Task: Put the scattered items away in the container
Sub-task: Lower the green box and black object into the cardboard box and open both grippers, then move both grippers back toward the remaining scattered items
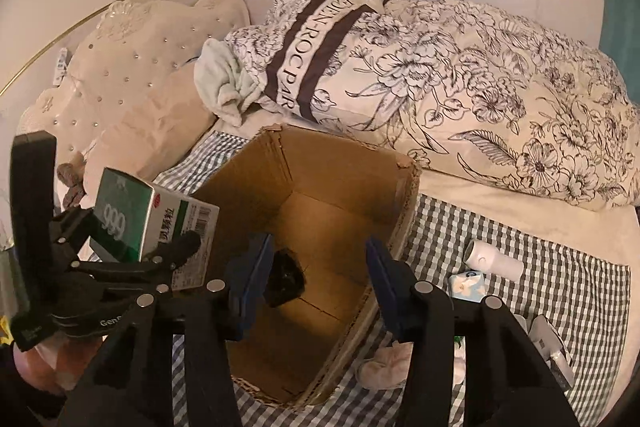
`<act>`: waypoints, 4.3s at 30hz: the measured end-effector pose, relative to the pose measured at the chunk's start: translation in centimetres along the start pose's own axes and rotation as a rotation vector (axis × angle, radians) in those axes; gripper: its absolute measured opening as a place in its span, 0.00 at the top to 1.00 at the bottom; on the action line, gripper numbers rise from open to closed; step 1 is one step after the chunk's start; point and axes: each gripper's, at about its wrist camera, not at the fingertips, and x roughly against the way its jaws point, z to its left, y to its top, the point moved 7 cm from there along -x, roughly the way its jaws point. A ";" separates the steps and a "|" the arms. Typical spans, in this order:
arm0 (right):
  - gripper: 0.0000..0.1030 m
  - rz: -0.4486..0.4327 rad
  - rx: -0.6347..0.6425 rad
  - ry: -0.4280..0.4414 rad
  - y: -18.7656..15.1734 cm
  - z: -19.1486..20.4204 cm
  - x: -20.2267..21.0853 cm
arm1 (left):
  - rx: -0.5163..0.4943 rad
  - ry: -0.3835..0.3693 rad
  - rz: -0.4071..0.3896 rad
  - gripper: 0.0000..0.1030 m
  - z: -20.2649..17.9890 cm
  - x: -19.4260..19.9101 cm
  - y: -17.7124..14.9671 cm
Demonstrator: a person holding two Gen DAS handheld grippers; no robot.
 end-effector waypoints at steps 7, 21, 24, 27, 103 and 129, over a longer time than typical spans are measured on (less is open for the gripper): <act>0.53 -0.003 -0.002 0.010 -0.2 -0.5 0.0 | -0.018 0.010 0.020 0.08 -1.3 -1.1 -0.1; 0.53 -0.124 0.065 -0.003 1.4 1.4 5.9 | -0.059 0.082 -0.063 0.00 -2.2 3.1 2.1; 0.52 -0.159 0.077 -0.009 1.7 1.7 7.7 | -0.040 0.079 -0.088 0.00 -2.1 4.6 2.4; 0.48 -0.191 0.090 -0.018 1.9 2.0 9.6 | -0.022 0.077 -0.119 0.00 -2.0 6.5 2.6; 0.00 -0.114 -0.152 -0.326 -15.4 -23.1 21.7 | -0.135 -0.170 -0.118 0.00 -23.0 9.9 -6.1; 0.00 -0.042 -0.236 -0.248 -18.6 -28.4 11.7 | -0.181 -0.169 0.092 0.19 -25.4 -2.7 -11.0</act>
